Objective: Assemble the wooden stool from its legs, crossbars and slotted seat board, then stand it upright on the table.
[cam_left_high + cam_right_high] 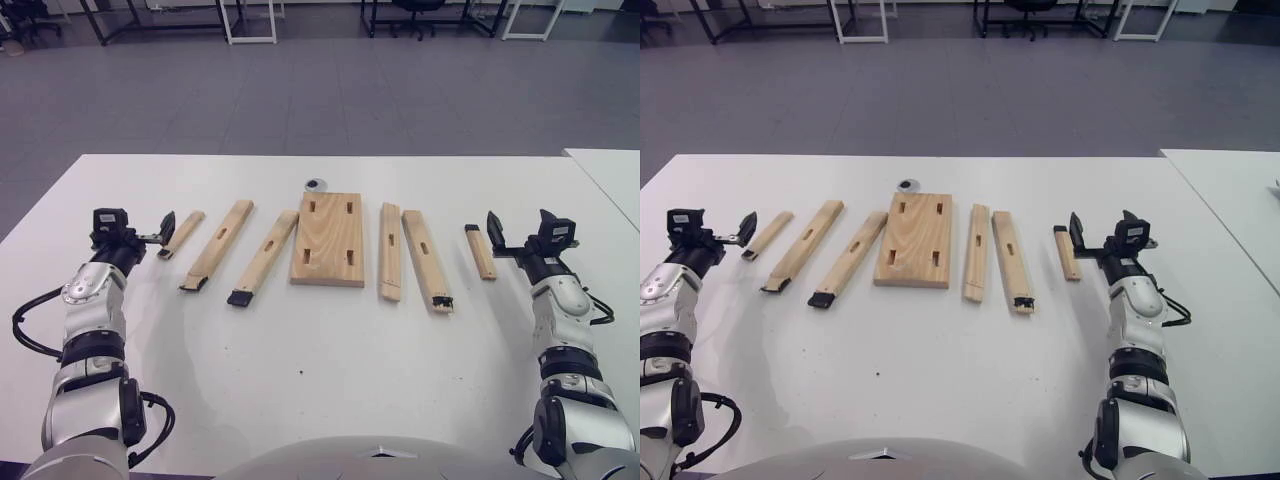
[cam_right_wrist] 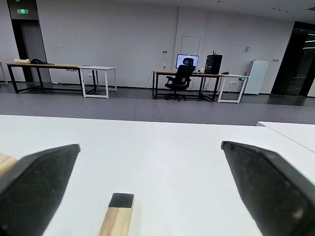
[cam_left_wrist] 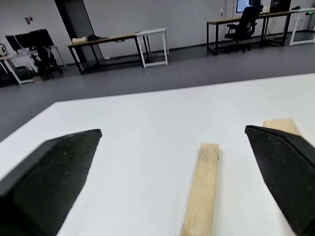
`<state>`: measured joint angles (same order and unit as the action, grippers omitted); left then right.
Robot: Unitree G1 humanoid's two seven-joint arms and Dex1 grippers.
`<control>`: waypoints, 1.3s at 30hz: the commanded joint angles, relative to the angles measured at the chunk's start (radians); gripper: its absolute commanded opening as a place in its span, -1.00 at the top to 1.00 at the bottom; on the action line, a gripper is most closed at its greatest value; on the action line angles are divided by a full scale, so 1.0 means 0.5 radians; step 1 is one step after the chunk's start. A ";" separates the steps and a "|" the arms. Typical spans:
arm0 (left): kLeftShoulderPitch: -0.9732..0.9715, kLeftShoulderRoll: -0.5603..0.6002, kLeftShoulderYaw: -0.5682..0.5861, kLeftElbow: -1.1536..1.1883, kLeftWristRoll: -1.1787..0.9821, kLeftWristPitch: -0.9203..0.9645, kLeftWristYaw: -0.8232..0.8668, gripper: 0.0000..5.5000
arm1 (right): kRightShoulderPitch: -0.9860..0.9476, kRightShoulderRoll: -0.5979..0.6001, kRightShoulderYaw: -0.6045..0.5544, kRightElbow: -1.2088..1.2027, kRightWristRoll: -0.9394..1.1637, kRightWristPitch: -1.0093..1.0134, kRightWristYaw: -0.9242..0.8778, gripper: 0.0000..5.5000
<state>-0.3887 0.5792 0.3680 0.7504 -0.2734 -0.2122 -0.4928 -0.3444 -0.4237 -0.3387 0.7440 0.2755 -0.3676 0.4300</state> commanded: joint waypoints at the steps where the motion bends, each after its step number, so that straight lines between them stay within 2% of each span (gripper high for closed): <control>1: 0.095 -0.055 0.011 -0.232 -0.056 0.111 0.018 -0.96 | 0.006 0.005 -0.016 -0.027 0.025 0.017 0.010 -0.96; 7: -0.114 0.031 -0.163 0.318 0.166 0.182 0.006 -0.96 | 0.011 0.003 0.003 -0.022 -0.007 0.031 0.006 -0.96; 12: -0.317 0.056 -0.312 0.789 0.337 0.209 -0.093 -0.65 | 0.010 0.007 0.021 0.018 -0.028 0.020 0.011 -0.96; 15: -0.375 0.066 -0.258 0.894 0.292 0.276 -0.103 -0.46 | 0.007 -0.001 0.026 0.030 -0.030 0.014 0.010 -0.96; 25: -0.349 0.112 -0.293 0.954 0.343 0.447 -0.194 0.15 | -0.027 0.004 0.055 0.063 -0.039 -0.001 -0.003 -0.96; 32: -0.338 0.076 -0.329 0.938 0.334 0.432 -0.340 0.52 | -0.047 -0.003 0.063 0.068 -0.038 0.000 -0.009 -0.96; 33: -0.338 0.080 -0.310 0.919 0.320 0.372 -0.325 0.53 | -0.044 -0.003 0.069 0.060 -0.044 0.018 -0.015 -0.96; 35: -0.359 0.092 -0.230 0.861 0.257 0.214 -0.285 0.53 | -0.060 0.001 0.090 0.049 -0.028 0.167 0.001 -0.96; 37: -0.415 0.040 -0.091 0.556 0.048 0.108 -0.397 0.53 | -0.097 0.085 0.101 -0.257 0.273 0.649 0.161 -0.96; 39: -0.384 -0.115 -0.116 -0.003 -0.136 0.166 -0.502 0.53 | -0.149 0.222 0.089 -0.744 0.769 1.192 0.206 -0.96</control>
<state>-0.5709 0.5873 0.3203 0.9750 -0.2704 -0.1440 -0.6974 -0.3621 -0.3692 -0.2975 0.5725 0.4797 0.0209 0.5124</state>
